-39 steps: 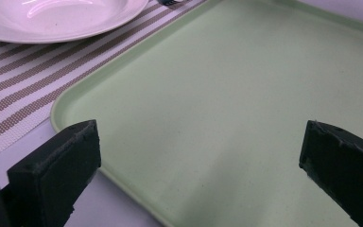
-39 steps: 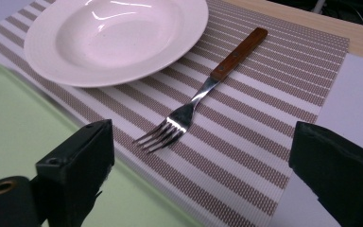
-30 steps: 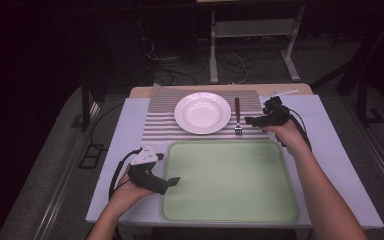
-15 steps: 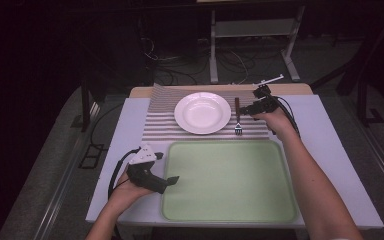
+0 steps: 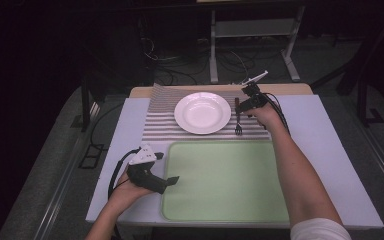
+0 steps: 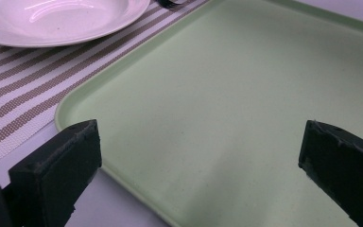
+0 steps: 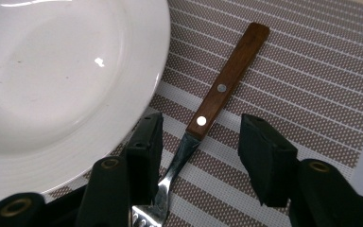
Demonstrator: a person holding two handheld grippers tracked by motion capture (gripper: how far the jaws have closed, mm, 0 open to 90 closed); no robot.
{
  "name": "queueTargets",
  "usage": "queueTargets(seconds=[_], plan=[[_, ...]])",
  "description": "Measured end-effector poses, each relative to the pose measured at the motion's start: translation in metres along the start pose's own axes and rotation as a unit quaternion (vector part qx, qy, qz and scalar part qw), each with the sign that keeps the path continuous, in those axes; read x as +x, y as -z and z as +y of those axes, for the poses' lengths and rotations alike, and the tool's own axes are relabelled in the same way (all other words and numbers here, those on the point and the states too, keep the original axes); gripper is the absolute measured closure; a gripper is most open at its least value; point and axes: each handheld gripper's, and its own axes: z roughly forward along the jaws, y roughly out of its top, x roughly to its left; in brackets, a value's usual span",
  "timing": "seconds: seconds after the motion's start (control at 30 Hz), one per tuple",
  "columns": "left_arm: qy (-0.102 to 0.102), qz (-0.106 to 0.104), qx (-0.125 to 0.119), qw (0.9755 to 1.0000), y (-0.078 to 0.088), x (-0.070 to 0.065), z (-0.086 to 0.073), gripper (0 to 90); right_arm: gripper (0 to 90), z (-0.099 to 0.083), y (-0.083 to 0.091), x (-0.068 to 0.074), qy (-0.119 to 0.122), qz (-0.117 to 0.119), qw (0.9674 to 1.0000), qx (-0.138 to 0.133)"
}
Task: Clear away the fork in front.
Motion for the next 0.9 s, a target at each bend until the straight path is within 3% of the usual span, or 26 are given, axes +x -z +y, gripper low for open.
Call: queueTargets(seconds=[0.17,0.33,0.9], plan=[[0.000,-0.003,-0.002,1.0000,0.000,-0.001,0.000,0.0,57.8,0.004,-0.008,0.001,-0.001,-0.007,0.9998,0.018],[-0.001,-0.004,-0.007,1.0000,0.000,-0.001,0.001,0.0,61.3,0.009,-0.022,0.002,-0.007,-0.023,0.9983,0.054],[0.001,-0.003,-0.009,1.0000,0.001,0.001,0.001,0.0,66.0,0.020,-0.037,0.007,-0.018,-0.045,0.9946,0.092]])
